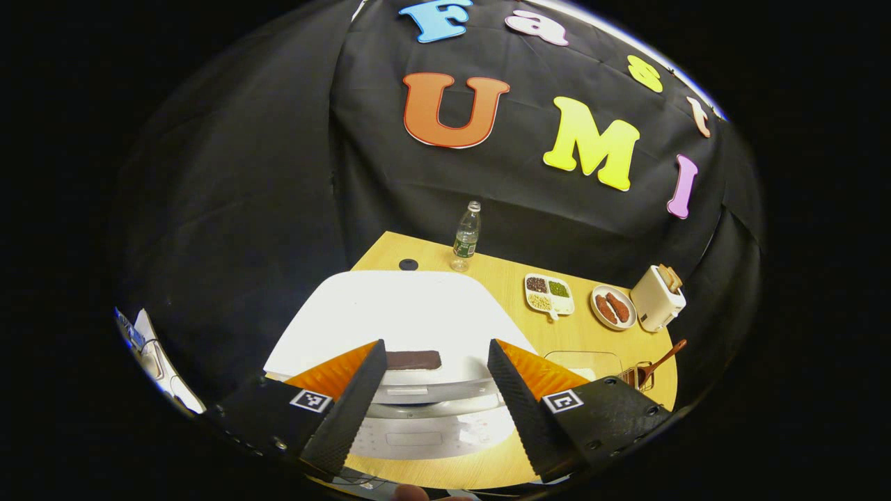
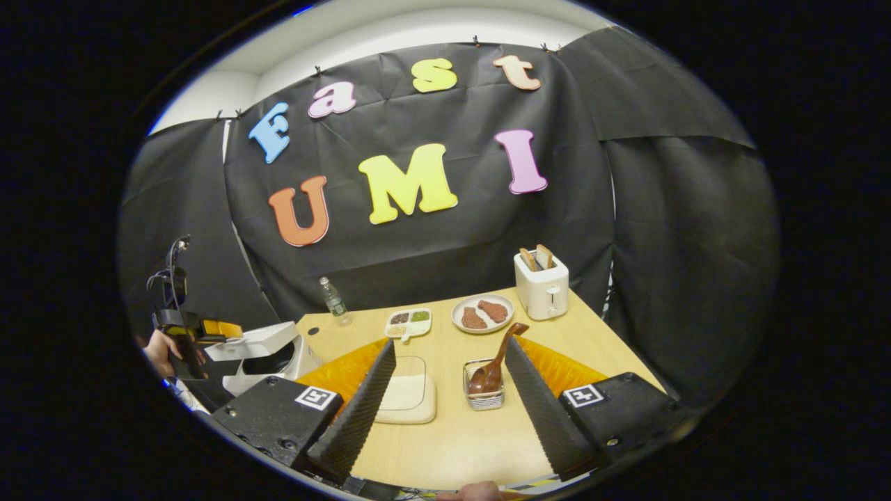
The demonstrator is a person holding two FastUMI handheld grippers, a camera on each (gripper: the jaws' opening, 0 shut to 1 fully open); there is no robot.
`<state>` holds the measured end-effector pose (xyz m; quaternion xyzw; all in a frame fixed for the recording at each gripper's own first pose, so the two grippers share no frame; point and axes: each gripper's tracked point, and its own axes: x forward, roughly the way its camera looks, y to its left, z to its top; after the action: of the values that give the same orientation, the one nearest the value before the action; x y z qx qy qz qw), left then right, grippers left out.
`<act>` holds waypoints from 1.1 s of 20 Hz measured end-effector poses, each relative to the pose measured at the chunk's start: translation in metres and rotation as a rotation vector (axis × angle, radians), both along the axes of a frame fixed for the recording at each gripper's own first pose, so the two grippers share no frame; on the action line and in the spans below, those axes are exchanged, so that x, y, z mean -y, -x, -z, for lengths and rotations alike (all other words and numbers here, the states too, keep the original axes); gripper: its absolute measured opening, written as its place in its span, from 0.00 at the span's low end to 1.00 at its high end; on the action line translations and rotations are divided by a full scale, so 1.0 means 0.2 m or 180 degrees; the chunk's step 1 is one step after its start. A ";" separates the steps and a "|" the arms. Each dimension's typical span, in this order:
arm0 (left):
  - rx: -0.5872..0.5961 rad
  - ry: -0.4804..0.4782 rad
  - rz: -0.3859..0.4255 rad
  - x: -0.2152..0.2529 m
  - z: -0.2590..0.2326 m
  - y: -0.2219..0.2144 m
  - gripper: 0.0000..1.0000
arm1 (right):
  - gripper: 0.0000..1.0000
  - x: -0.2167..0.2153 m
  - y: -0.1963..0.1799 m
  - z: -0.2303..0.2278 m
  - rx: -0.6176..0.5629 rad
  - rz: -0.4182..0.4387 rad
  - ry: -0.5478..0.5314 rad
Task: Close the left gripper, press the button to open the rice cooker; take a wooden spoon from the chopstick holder with the right hand, scoop a spoonful of rice and pour it into the rice cooker, then put the wooden spoon back into the chopstick holder.
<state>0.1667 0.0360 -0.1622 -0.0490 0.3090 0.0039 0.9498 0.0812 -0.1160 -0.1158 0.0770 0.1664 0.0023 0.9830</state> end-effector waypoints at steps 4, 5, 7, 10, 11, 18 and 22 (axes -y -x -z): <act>0.0011 -0.0098 -0.0025 -0.03 0.04 0.03 0.94 | 1.00 0.00 0.04 0.01 -0.0056 0.0001 -0.0006; -0.0022 -0.0104 -0.0026 -0.04 0.04 0.02 0.95 | 1.00 0.00 0.05 0.02 -0.0078 0.0003 -0.0020; -0.0125 -0.0088 -0.0037 -0.04 0.10 0.05 0.95 | 1.00 -0.02 0.02 0.04 -0.0102 0.0009 -0.0055; -0.0282 -0.0032 -0.0095 -0.05 0.20 0.10 0.95 | 1.00 -0.03 0.02 0.04 -0.0113 0.0003 -0.0051; -0.0321 -0.0022 -0.0118 -0.05 0.23 0.12 0.95 | 0.99 -0.03 0.02 0.05 -0.0115 0.0001 -0.0039; -0.0490 -0.0039 -0.0174 -0.06 0.35 0.12 0.95 | 1.00 -0.02 0.03 0.06 -0.0192 -0.0006 -0.0039; -0.0532 -0.0131 -0.0195 -0.08 0.37 0.12 0.95 | 1.00 -0.05 0.02 0.07 -0.0212 -0.0025 -0.0059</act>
<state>0.1422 0.0523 -0.2369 -0.0385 0.3854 0.0433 0.9209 0.0764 -0.1052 -0.1307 0.0854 0.1992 0.0051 0.9762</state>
